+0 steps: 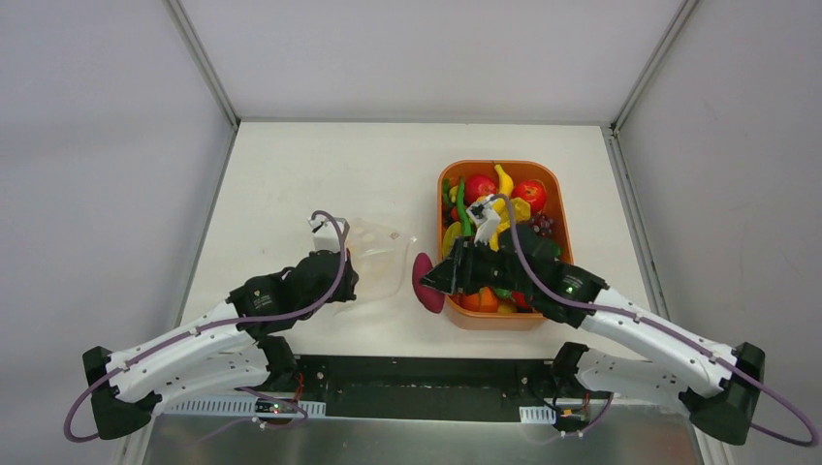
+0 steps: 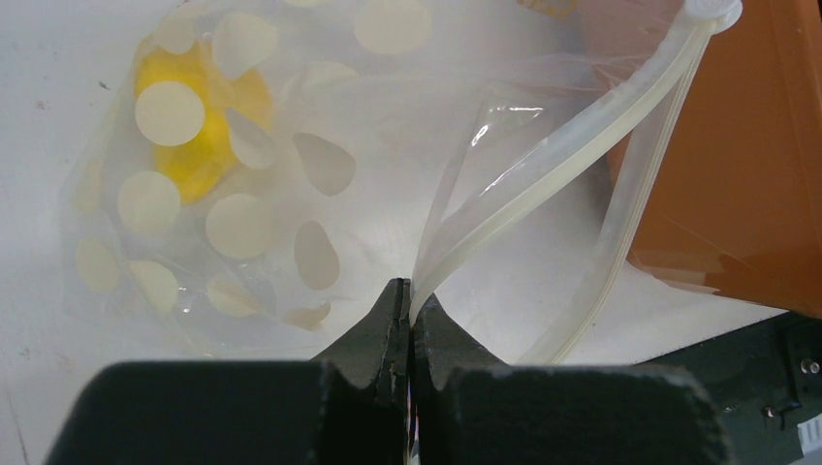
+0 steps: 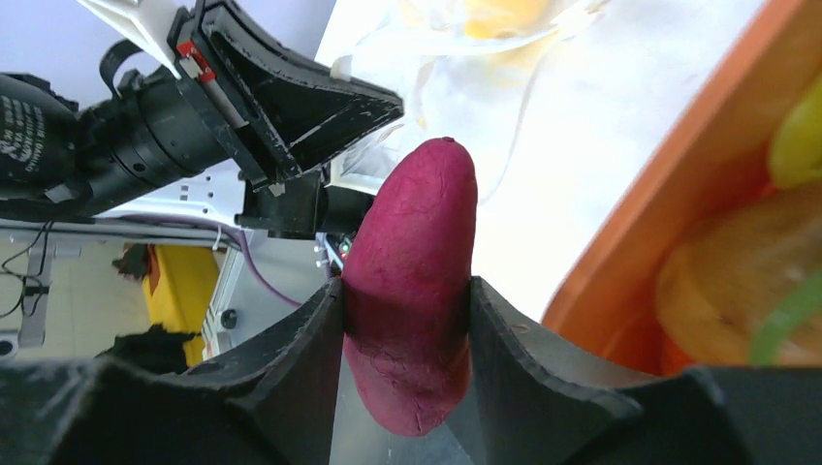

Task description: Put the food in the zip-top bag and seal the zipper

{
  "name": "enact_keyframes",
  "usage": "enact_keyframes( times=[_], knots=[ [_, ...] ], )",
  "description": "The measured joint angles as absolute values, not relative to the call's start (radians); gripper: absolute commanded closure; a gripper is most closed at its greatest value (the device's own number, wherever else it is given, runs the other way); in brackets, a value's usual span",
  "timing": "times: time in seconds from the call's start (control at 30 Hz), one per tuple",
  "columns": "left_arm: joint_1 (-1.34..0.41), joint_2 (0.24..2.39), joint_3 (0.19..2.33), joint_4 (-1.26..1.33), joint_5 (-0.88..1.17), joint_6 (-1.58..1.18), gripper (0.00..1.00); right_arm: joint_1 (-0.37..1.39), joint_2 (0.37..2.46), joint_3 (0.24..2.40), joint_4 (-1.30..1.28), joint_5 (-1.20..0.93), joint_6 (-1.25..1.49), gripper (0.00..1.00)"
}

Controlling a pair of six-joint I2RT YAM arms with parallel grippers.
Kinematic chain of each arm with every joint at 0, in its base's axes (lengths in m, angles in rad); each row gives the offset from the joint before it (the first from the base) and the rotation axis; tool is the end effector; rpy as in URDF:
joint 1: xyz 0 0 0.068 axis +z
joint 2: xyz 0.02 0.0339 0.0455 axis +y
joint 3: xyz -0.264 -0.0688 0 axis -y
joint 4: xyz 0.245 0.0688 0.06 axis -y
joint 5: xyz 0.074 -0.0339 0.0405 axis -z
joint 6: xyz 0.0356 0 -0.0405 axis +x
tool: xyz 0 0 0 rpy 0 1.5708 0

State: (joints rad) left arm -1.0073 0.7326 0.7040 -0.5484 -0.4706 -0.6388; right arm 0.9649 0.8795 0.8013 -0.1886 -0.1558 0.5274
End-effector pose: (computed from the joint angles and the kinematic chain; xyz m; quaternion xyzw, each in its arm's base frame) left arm 0.0986 -0.1258 0.2854 0.0474 0.8607 -0.2005 0.4655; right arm 0.1127 0.1724 0.3288 -0.2181 0.7633 0.4561 0.4022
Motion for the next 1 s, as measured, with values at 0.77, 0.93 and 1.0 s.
enact_keyframes(
  times=[0.77, 0.93, 1.0],
  knots=[
    [-1.007, 0.666, 0.704, -0.536, -0.294, -0.639, 1.00, 1.081, 1.378, 1.036, -0.146, 0.078, 0.532, 0.61],
    [-1.007, 0.612, 0.704, -0.535, -0.288, -0.640, 1.00, 1.095, 1.386, 1.036, -0.094, 0.199, 0.567, 0.52],
    [-1.007, 0.600, 0.707, -0.536, -0.288, -0.641, 1.00, 1.103, 1.391, 1.036, -0.064, 0.228, 0.568, 0.42]
  ],
)
